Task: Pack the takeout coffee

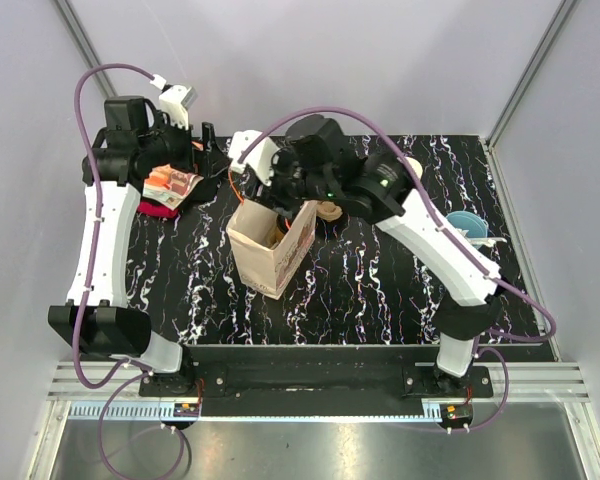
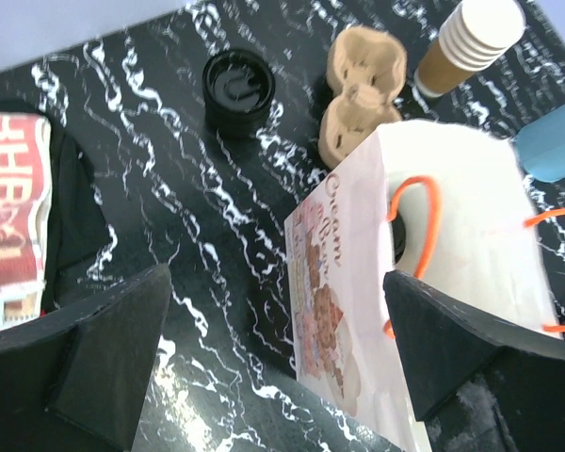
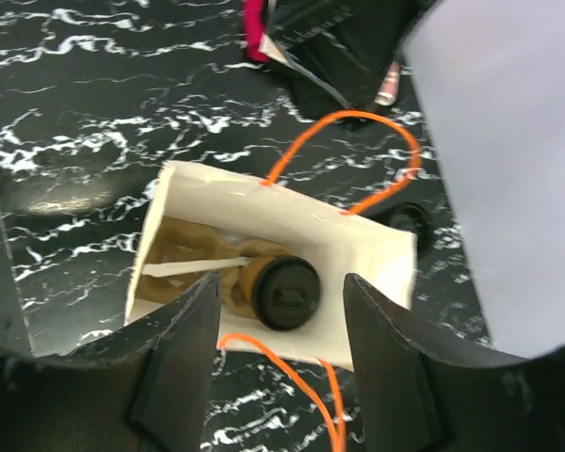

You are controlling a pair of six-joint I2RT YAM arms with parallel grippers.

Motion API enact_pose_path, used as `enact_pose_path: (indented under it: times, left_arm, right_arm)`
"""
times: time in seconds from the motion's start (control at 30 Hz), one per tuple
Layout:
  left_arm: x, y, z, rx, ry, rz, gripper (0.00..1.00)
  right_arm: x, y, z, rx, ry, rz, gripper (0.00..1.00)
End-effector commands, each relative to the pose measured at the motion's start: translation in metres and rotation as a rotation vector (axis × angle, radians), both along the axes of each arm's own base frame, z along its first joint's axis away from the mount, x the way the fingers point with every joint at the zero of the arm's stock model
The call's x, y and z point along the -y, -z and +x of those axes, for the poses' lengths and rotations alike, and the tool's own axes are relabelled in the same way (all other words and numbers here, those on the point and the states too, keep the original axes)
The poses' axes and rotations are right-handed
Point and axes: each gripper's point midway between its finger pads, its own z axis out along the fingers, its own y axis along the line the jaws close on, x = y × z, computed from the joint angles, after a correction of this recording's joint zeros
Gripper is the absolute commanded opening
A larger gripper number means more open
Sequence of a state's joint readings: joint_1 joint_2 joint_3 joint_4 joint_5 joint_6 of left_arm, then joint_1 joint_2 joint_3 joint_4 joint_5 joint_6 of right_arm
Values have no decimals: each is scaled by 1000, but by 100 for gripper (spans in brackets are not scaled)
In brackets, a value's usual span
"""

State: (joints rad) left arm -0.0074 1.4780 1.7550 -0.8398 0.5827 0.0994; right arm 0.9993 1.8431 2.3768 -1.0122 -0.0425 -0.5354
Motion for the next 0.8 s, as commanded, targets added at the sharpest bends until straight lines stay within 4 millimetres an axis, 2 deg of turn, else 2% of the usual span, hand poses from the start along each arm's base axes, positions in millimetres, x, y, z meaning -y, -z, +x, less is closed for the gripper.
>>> enact_pose_path:
  times: [0.0, 0.07, 0.1, 0.17, 0.23, 0.43, 0.57, 0.7, 0.77]
  left_arm:
    - [10, -31, -1, 72, 64, -39, 99]
    - [14, -33, -2, 78, 79, -44, 99]
    - [17, -34, -4, 75, 92, -51, 99]
    - [22, -34, -7, 75, 112, -57, 99]
    - [31, -34, -9, 69, 145, -71, 99]
    - [52, -31, -16, 64, 207, -70, 99]
    - [56, -39, -20, 74, 225, -87, 99]
    - [59, -44, -27, 78, 243, -106, 99]
    - [61, -48, -31, 93, 255, -116, 99]
  right_arm:
    - [43, -34, 3, 102, 96, -18, 63]
    - [55, -34, 2, 107, 98, -35, 64]
    - [58, -25, 4, 96, 104, -61, 64]
    - [66, -22, 6, 100, 113, -77, 65]
    - [74, -11, 14, 83, 131, -98, 66]
    - [83, 16, 45, 57, 180, -124, 66]
    - [81, 28, 53, 53, 176, -142, 64]
    - [79, 32, 56, 47, 171, -145, 52]
    - [78, 32, 56, 41, 169, -138, 40]
